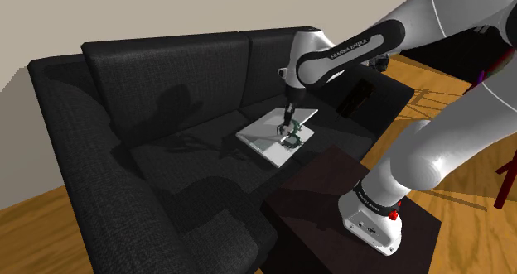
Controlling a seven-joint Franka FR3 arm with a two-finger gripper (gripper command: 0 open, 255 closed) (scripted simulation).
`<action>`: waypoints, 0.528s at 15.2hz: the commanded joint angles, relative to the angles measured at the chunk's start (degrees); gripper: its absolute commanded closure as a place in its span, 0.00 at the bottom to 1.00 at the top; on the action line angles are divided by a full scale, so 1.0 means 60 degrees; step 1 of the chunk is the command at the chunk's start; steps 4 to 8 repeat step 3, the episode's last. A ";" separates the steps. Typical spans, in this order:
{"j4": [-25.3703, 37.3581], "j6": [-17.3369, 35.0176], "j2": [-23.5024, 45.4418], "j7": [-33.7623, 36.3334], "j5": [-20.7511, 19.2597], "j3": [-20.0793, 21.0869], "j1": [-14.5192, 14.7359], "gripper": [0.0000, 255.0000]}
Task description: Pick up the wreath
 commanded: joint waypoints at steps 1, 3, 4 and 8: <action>0.0107 -0.0305 -0.0198 0.0002 -0.0004 0.0001 -0.0006 1.00; 0.0114 -0.0328 -0.0214 0.0002 -0.0004 0.0003 -0.0008 1.00; 0.0114 -0.0328 -0.0214 0.0002 -0.0004 0.0003 -0.0008 1.00; 0.0114 -0.0328 -0.0214 0.0002 -0.0004 0.0003 -0.0008 1.00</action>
